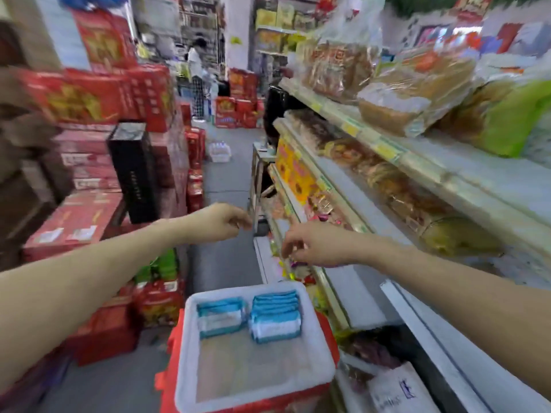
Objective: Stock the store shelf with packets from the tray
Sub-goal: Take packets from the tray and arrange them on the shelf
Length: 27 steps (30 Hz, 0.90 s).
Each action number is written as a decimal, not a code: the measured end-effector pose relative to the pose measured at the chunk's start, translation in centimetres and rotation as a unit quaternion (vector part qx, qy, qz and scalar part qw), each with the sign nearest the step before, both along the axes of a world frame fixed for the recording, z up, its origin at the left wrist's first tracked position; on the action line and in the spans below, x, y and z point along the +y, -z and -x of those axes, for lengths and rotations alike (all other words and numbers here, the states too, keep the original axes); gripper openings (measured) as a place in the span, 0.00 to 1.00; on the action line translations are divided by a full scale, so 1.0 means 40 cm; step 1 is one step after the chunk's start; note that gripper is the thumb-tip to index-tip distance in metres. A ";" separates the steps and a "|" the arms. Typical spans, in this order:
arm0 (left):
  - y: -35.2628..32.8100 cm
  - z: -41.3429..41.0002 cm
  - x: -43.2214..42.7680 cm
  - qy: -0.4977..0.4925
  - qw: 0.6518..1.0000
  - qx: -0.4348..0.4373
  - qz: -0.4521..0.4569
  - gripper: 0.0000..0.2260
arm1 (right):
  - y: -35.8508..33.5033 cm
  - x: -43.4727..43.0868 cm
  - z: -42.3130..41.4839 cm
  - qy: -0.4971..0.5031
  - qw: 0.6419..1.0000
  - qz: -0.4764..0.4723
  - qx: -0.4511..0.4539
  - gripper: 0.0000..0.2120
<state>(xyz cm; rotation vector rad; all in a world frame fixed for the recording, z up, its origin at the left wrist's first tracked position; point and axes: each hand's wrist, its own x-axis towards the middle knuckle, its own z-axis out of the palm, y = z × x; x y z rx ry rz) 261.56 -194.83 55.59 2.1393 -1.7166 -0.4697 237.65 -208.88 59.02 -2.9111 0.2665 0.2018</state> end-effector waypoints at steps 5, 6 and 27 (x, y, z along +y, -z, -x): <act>0.212 -0.035 0.098 -0.013 0.997 0.009 -0.081 0.16 | 0.262 -0.019 -0.064 0.021 0.992 -0.051 0.111 0.12; 0.246 -0.033 0.108 -0.008 0.995 0.013 -0.100 0.16 | 0.313 -0.023 -0.070 0.023 0.990 -0.055 0.131 0.13; 0.433 -0.005 0.099 0.026 0.985 0.033 -0.166 0.15 | 0.605 -0.007 -0.019 -0.013 0.990 -0.028 0.137 0.17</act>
